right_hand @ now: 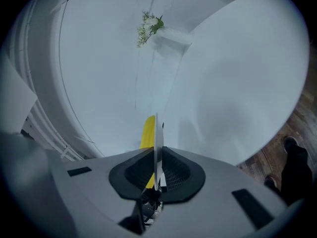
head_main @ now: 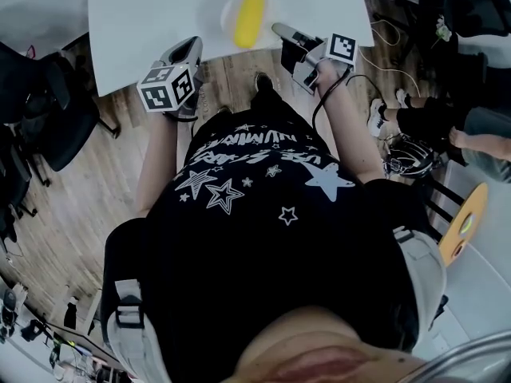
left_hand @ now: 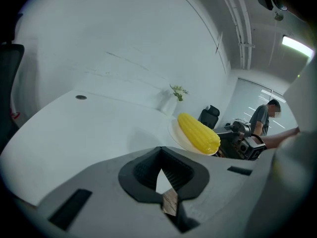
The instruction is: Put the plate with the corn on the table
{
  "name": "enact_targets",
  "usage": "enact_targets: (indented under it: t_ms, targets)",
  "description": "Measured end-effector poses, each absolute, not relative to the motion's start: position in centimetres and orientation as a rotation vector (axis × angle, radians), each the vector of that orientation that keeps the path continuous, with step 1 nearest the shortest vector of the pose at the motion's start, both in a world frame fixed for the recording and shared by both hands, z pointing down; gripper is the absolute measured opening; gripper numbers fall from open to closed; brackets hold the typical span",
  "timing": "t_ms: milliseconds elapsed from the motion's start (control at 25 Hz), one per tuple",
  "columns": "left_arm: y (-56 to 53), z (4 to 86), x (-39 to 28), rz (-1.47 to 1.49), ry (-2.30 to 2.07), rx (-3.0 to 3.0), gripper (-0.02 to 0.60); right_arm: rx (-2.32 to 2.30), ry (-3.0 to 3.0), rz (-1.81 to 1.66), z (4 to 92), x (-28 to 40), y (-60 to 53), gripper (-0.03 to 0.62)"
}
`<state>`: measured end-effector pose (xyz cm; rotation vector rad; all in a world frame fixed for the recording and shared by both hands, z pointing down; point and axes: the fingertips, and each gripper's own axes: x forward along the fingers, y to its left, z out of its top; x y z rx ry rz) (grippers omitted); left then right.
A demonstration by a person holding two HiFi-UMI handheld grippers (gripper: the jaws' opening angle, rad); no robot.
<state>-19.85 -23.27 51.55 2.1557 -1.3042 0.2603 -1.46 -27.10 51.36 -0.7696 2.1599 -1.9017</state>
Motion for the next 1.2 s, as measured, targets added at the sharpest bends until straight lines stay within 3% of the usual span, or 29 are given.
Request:
enact_targets:
  t_ms: [1200]
  targets:
    - [-30.2,53.8,-11.3,0.300,-1.425,2.003,0.005,-0.682,2.301,-2.071,57.8,5.7,-36.2,0.035]
